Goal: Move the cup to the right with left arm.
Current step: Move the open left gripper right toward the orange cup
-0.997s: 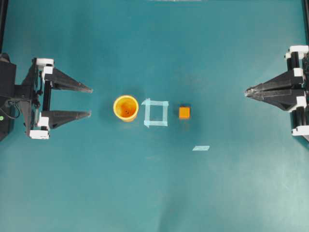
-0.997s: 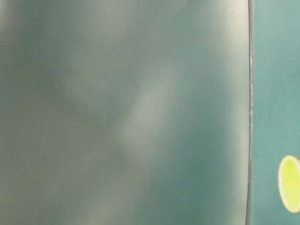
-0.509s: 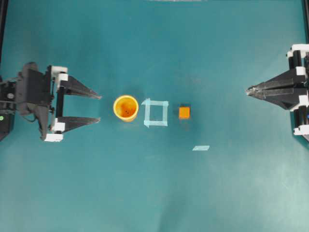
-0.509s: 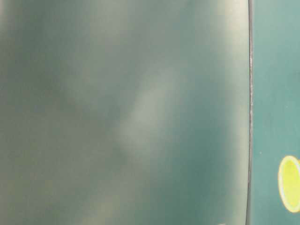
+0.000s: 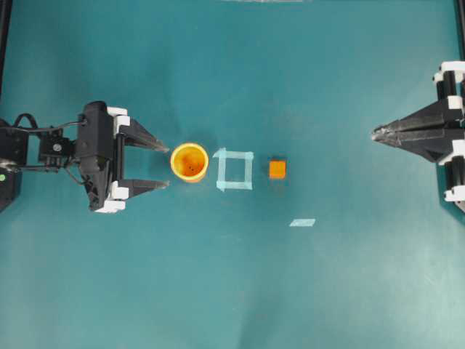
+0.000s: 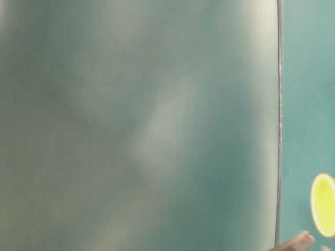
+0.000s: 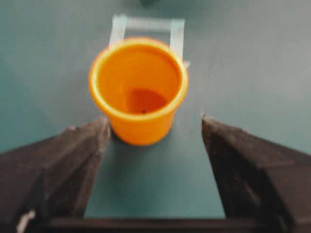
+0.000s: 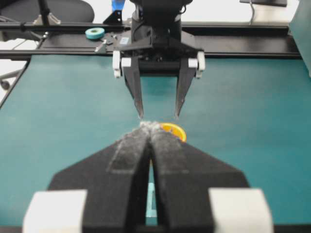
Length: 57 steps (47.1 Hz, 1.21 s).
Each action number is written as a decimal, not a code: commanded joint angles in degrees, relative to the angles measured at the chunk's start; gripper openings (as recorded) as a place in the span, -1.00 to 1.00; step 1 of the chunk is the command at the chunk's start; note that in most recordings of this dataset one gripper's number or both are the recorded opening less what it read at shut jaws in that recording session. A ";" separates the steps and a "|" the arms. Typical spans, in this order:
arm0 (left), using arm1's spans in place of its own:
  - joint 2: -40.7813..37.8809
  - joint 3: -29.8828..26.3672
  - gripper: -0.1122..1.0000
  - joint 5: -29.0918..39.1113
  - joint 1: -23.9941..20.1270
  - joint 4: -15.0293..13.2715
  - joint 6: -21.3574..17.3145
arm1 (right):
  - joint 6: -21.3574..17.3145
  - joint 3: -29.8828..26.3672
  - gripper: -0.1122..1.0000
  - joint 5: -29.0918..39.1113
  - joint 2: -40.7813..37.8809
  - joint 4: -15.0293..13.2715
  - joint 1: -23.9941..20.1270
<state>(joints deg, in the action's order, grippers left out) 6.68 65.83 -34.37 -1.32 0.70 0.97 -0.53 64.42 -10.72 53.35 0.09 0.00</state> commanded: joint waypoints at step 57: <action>-10.81 -9.76 0.63 0.44 -0.88 0.18 0.18 | -0.18 -2.99 -0.81 0.35 1.14 0.18 -0.09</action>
<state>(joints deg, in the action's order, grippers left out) -3.87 57.57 -33.31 -1.76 0.79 1.23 -0.79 63.28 -10.11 54.67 0.09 0.00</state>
